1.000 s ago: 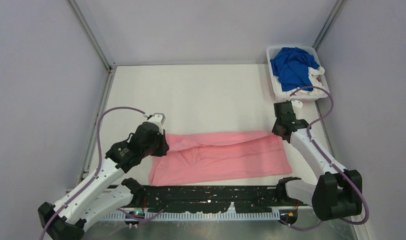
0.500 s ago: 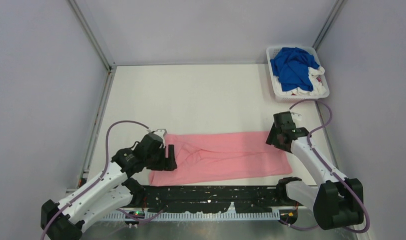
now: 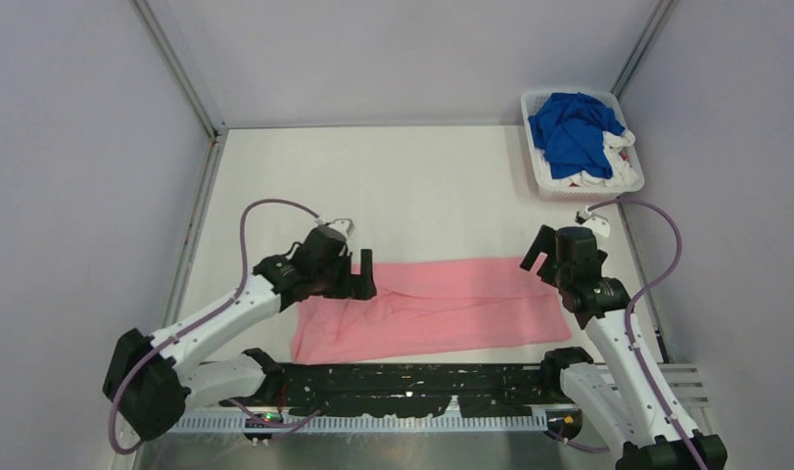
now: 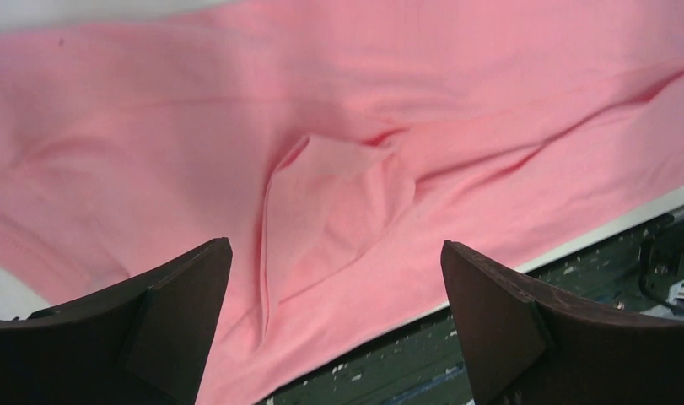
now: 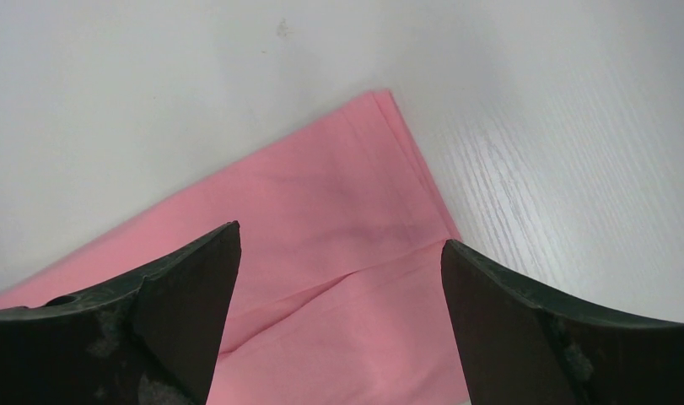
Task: Fold and stack the t-shirts
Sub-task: Fold the other side of the tshirt into a rectangle
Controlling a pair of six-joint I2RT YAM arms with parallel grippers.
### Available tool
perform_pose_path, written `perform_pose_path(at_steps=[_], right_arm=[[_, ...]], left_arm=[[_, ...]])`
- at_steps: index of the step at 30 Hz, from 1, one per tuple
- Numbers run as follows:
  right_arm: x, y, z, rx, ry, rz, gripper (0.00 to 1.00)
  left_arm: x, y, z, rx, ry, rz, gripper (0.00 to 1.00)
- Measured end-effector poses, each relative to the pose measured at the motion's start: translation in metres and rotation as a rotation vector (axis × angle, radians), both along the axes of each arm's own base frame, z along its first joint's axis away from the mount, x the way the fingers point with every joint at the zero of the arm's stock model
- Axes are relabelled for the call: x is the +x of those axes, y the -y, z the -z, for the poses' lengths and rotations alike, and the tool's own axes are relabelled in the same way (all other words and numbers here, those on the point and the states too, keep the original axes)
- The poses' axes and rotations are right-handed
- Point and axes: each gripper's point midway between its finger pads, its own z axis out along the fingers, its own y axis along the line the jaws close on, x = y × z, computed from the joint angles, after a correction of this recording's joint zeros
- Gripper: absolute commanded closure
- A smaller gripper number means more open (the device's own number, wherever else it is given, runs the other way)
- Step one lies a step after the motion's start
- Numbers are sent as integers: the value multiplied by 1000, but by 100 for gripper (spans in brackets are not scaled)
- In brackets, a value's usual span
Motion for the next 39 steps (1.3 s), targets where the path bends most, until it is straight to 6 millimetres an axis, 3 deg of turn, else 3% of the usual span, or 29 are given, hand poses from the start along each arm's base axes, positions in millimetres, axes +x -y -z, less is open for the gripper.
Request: perform_pose_path(at_steps=[3,6,9,14,18,24,30,35,39], right_arm=[[0,-4,-1,11,21,-25,4],[0,-8,0,22,19,-49,5],[0,-11,-1,32,27,-69,5],[-1,-13,2,33,21,-80,5],[-1,-14,2,34,20,-92,4],[-2,-15,3,37,21,-100,5],[-3,-18,4,48,31,-118,5],[0,-26,2,68,43,-162,5],[4,-42,5,114,47,-242,5]], left_arm=[[27,20,11,36,-25,6,0],[39,37,27,43,-63,34,0],[38,43,46,56,-116,54,0],[28,55,51,22,-136,105,0],[1,70,53,3,-151,202,0],[-62,96,40,-38,-153,420,0],[-100,97,19,-48,-121,532,0],[-83,81,-6,-48,7,444,0],[-43,57,-20,-94,59,240,1]])
